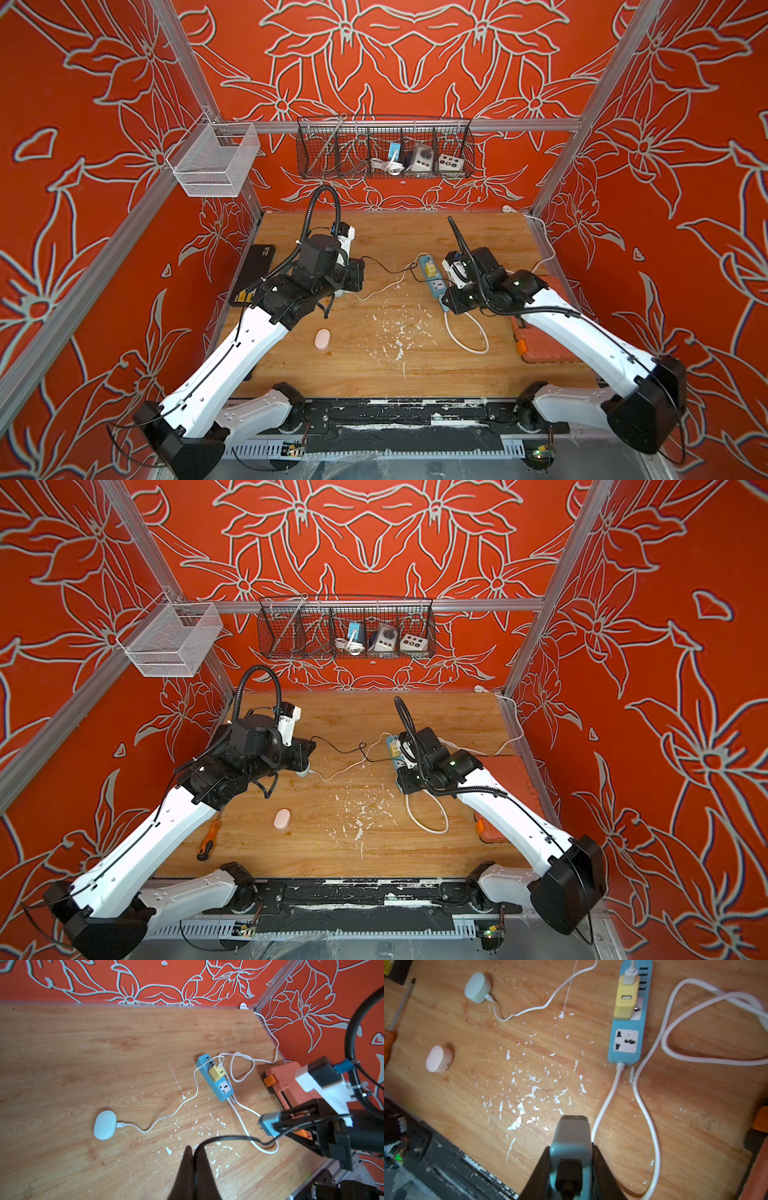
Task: Charge the bluetooth headset
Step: Adjust the charging cable at the plug.
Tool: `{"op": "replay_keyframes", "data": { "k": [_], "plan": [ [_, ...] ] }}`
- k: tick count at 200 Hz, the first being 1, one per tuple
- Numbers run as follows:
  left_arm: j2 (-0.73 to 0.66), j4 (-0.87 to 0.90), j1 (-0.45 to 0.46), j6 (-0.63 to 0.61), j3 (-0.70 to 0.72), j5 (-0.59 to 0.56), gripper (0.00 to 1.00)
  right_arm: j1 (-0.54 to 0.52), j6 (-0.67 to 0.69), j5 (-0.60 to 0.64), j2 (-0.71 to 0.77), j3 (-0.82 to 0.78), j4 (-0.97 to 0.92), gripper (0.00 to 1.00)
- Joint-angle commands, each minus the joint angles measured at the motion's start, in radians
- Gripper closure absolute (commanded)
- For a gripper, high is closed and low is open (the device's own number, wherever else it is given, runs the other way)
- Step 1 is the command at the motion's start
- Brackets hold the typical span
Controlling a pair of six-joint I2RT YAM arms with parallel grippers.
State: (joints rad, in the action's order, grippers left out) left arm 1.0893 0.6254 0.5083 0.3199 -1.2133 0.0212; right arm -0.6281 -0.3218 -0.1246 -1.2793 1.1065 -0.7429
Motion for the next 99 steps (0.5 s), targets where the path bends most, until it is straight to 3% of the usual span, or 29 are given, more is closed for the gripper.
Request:
{"op": "replay_keyframes", "data": {
  "k": [1, 99],
  "plan": [
    [0.031, 0.043, -0.01, 0.027, -0.001, 0.053, 1.0, 0.008, 0.02, 0.143, -0.047, 0.039, 0.063, 0.94],
    [0.086, 0.088, -0.01, 0.05, -0.068, 0.145, 1.0, 0.088, 0.039, 0.101, -0.267, 0.116, 0.168, 0.95]
  ]
}}
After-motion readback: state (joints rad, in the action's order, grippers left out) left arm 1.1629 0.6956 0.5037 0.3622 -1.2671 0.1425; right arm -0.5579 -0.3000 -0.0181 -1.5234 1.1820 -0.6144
